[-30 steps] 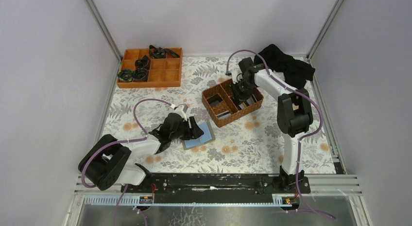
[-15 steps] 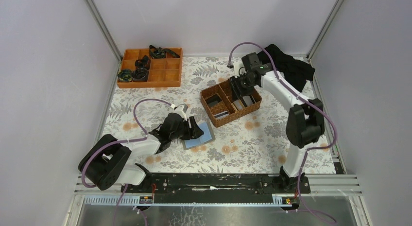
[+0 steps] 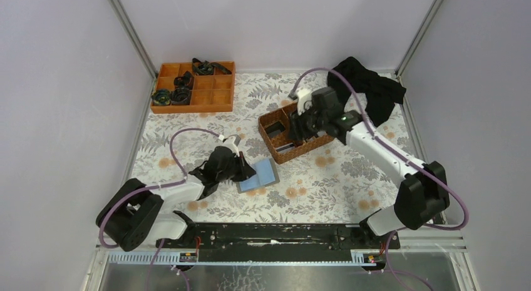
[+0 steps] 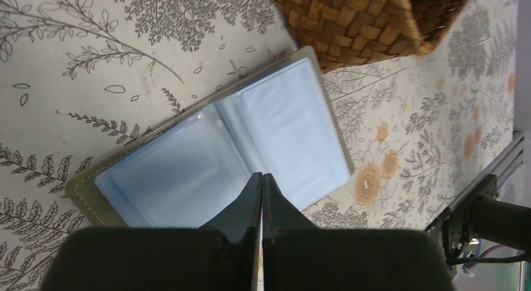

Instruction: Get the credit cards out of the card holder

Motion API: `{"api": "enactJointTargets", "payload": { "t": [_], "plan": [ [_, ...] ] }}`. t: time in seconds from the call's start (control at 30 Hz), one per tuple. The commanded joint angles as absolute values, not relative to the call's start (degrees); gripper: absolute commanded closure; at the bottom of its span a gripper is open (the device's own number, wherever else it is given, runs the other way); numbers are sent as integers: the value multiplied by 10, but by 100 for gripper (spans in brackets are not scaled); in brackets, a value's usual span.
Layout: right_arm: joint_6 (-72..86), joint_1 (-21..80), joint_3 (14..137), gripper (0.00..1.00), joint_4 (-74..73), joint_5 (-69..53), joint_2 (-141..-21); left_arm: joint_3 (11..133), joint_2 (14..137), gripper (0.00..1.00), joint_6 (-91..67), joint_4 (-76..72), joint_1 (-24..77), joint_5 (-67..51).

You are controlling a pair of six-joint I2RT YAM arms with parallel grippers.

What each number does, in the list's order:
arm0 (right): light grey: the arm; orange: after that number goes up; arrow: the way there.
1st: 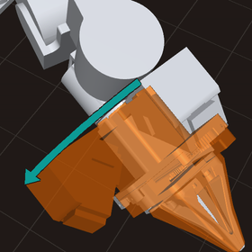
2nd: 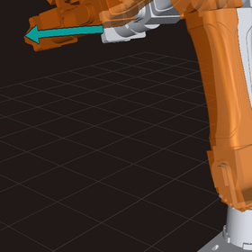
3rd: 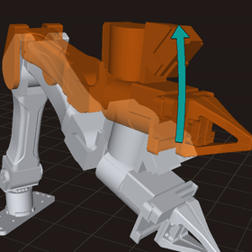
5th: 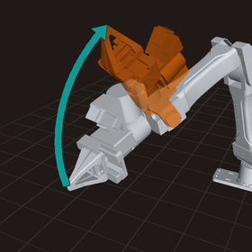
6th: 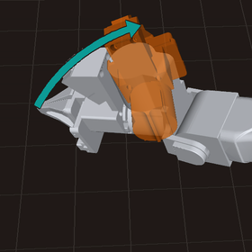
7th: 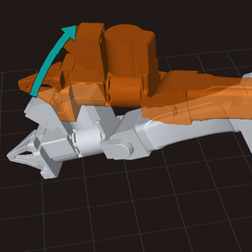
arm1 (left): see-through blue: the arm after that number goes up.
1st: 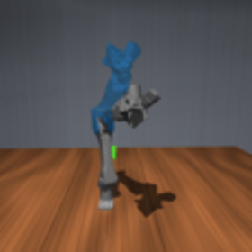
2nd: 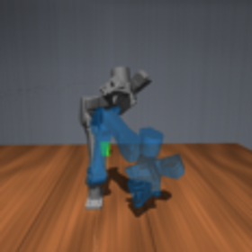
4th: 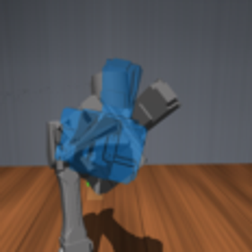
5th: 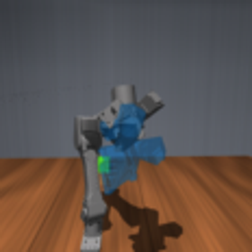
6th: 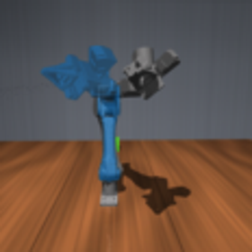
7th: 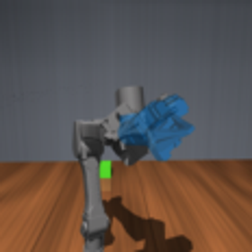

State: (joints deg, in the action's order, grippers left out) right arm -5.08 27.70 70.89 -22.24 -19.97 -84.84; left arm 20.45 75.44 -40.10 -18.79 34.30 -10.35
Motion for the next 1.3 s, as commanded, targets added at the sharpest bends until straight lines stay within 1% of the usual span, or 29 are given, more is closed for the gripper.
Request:
{"api": "enactJointTargets", "payload": {
  "t": [0.0, 0.1, 0.2, 0.37, 0.6, 0.67, 0.73, 0.83, 0.97, 1.27],
  "plan": [
    [1, 347, 632, 49, -142, -188, -832, 199, 706, 100, -395, -163, 341, -105],
    [37, 389, 579, 51, -70, -196, -834, 193, 670, 100, -396, -130, 342, -84],
    [56, 411, 545, 51, -34, -192, -847, 184, 642, 100, -398, -83, 342, -45],
    [71, 429, 526, 59, 0, -219, -879, 156, 613, 100, -415, -43, 341, -8],
    [74, 436, 523, 70, 28, -227, -921, 153, 658, 100, -432, -44, 341, -5],
    [73, 436, 525, 71, 31, -230, -930, 153, 672, 100, -432, -54, 342, -8],
    [71, 436, 525, 71, 33, -230, -938, 156, 686, 100, -429, -58, 341, -13],
    [72, 436, 523, 64, 37, -226, -945, 161, 702, 100, -426, -65, 341, -19],
    [72, 436, 526, 58, 41, -227, -967, 162, 714, 100, -425, -73, 341, -25],
    [73, 436, 542, 58, 44, -244, -996, 162, 715, 100, -421, -74, 341, -26]
  ]
}}
